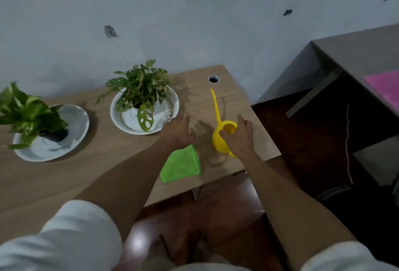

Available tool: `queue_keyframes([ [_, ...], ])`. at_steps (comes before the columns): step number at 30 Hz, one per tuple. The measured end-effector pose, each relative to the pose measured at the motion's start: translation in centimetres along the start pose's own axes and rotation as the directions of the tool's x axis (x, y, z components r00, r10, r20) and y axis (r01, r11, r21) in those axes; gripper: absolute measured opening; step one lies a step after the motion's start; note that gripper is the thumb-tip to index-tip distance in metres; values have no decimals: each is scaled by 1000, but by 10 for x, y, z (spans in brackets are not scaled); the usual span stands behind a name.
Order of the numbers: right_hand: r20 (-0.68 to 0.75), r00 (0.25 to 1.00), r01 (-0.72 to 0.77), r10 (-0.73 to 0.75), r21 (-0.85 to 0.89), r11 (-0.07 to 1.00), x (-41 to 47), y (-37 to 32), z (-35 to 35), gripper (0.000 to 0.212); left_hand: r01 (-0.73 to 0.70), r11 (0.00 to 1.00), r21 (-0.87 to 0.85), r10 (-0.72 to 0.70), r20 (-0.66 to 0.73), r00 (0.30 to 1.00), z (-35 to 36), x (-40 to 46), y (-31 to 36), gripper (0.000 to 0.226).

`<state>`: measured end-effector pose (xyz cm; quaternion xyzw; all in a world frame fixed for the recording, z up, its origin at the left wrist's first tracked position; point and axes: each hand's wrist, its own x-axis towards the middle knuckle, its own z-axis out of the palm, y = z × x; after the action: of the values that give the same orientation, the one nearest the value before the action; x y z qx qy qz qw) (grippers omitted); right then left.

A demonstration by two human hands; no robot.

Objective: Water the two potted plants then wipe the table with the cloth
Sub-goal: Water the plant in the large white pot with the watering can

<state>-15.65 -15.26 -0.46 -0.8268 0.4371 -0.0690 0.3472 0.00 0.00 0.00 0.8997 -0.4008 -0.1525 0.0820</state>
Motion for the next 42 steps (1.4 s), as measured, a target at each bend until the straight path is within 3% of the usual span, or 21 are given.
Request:
queue_keyframes([
  [4, 28, 985, -172, 170, 150, 974, -2, 27, 2, 95, 39, 999, 15, -41, 177, 983, 26, 5, 17, 93],
  [8, 62, 972, -234, 226, 304, 923, 5, 53, 15, 94, 36, 999, 7, -37, 217, 976, 62, 18, 25, 103],
  [12, 45, 980, -194, 192, 396, 898, 13, 62, 29, 68, 18, 1000, -15, -13, 250, 968, 96, 31, 26, 111],
  [16, 4, 984, -160, 179, 472, 867, 18, 66, 45, 82, -56, 998, 33, 44, 294, 955, 121, 44, 24, 112],
  [21, -84, 975, -145, 207, 467, 872, 18, 63, 52, 85, -113, 992, 48, 96, 262, 960, 139, 47, 23, 95],
  [25, -166, 963, -125, 214, 429, 895, 14, 59, 58, 89, -116, 993, 24, 107, 231, 967, 143, 44, 27, 118],
  [29, -181, 963, -102, 200, 443, 891, 14, 60, 60, 88, -87, 996, -2, 85, 192, 978, 157, 48, 22, 125],
  [37, -183, 963, -89, 199, 479, 873, 10, 60, 57, 84, -79, 997, -15, 81, 231, 970, 155, 53, 18, 130],
  [42, -187, 972, -35, 139, 473, 881, 4, 53, 47, 82, -69, 997, -33, 74, 190, 979, 138, 50, 8, 115],
])
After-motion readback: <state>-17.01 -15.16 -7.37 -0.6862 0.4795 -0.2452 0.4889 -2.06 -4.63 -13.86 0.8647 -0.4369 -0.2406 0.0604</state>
